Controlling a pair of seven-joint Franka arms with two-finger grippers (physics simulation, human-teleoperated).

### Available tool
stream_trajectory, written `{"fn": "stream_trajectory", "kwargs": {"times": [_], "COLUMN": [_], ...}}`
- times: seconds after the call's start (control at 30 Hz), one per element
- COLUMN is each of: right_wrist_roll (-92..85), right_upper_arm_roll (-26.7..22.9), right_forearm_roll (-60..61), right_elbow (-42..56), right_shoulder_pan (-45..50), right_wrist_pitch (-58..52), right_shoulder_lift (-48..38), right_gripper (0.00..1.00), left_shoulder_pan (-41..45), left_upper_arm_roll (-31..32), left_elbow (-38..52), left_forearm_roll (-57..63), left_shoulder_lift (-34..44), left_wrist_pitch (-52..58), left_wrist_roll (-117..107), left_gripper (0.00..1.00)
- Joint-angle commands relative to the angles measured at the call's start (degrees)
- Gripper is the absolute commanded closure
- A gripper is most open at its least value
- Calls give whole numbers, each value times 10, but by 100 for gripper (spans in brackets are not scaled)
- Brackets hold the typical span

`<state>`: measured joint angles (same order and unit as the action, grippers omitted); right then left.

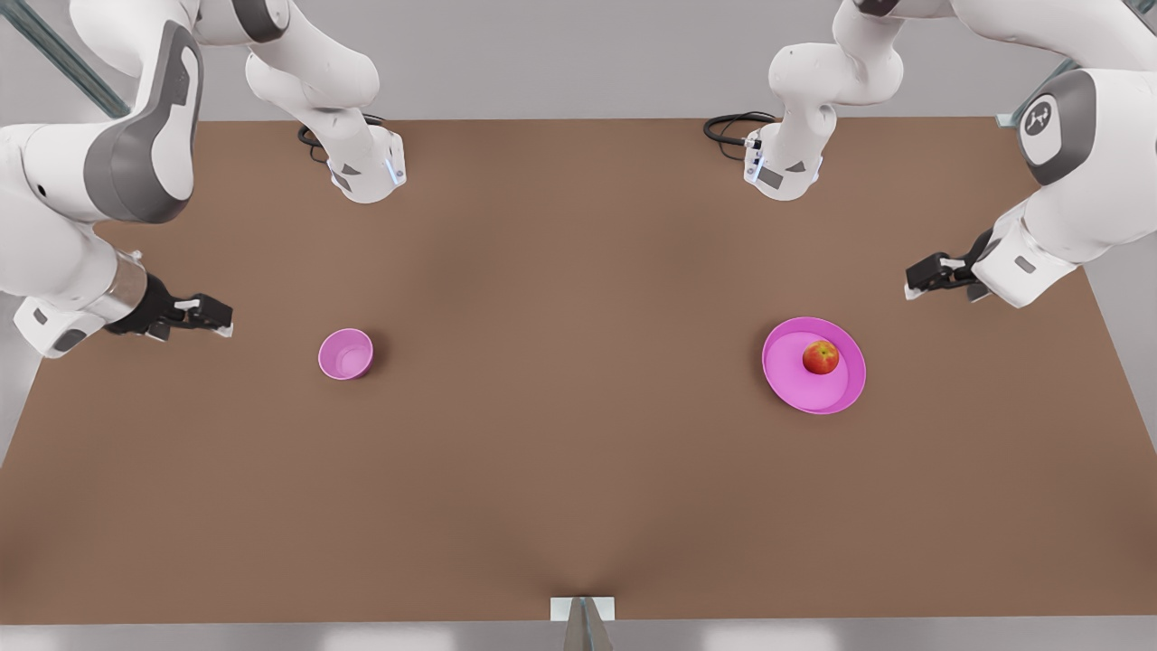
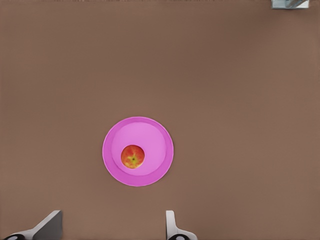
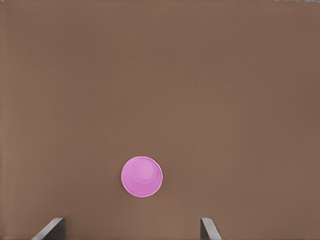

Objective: Use the left arm to pick up the apple from the plate, transfer it to the gripper of the right arm, and then use the right arm to place it into the bowl

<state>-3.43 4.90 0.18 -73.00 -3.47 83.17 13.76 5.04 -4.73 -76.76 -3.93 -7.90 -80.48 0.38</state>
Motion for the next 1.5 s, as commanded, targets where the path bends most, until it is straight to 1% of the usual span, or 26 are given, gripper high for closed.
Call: {"fn": "stream_trajectory", "kwargs": {"times": [0.0,0.03,0.07,0.13,0.17,0.2,0.23,0.37,0.53,0.67,0.73,0.93,1.03,1.4,1.47], "right_wrist_roll": [-14,-14,-15,-14,-15,-14,-14,-15,-15,-15,-15,-15,-15,-16,-16], "right_upper_arm_roll": [10,10,10,10,10,10,10,10,10,10,10,10,10,10,10], "right_forearm_roll": [3,3,3,3,3,3,3,3,3,3,3,3,3,3,3], "right_elbow": [-2,-2,-2,-2,-2,-2,-2,-2,-2,-2,-3,-5,-5,-5,-5], "right_shoulder_pan": [1,1,1,1,1,1,1,1,1,0,1,0,0,0,0], "right_wrist_pitch": [13,13,13,11,11,11,11,10,10,10,10,9,9,9,9], "right_shoulder_lift": [-1,-1,-1,-1,-1,-1,-1,-1,-1,-1,-1,-1,-1,-1,-1], "right_gripper": [0,0,0,0,0,0,0,0,0,0,0,0,0,0,0], "left_shoulder_pan": [1,1,1,4,5,4,4,0,-4,-5,-6,-10,-9,-4,-4], "left_upper_arm_roll": [0,1,1,1,0,0,0,0,-3,-3,-3,-3,-2,-1,0], "left_elbow": [0,-1,-8,-152,-218,-267,-333,-471,-492,-534,-556,-563,-577,-578,-578], "left_forearm_roll": [0,-1,-2,-5,-8,-8,-8,-9,-9,-8,-9,-9,-10,-10,-10], "left_shoulder_lift": [0,-1,-11,7,18,21,29,29,14,12,-4,-67,-75,-113,-113], "left_wrist_pitch": [-19,-20,-45,-213,-274,-330,-409,-606,-608,-610,-646,-663,-670,-676,-675], "left_wrist_roll": [12,14,20,19,20,20,20,19,19,20,19,18,16,15,15], "left_gripper": [0,0,0,0,0,0,0,0,0,0,0,0,0,0,1]}}
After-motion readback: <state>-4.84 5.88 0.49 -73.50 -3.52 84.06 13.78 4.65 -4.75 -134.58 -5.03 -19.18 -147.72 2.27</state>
